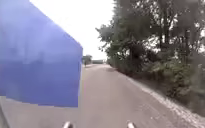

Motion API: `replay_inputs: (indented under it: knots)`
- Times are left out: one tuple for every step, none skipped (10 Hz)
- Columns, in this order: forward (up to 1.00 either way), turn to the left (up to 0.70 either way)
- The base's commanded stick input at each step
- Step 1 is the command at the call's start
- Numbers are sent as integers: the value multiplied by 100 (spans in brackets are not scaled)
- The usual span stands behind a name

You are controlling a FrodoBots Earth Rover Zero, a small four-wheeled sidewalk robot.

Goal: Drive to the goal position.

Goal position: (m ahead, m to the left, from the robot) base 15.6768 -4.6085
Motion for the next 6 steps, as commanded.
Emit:
replay_inputs:
  knots:
    - [45, 0]
    - [45, 0]
    - [45, 0]
    - [45, 0]
    - [45, 0]
    - [45, 0]
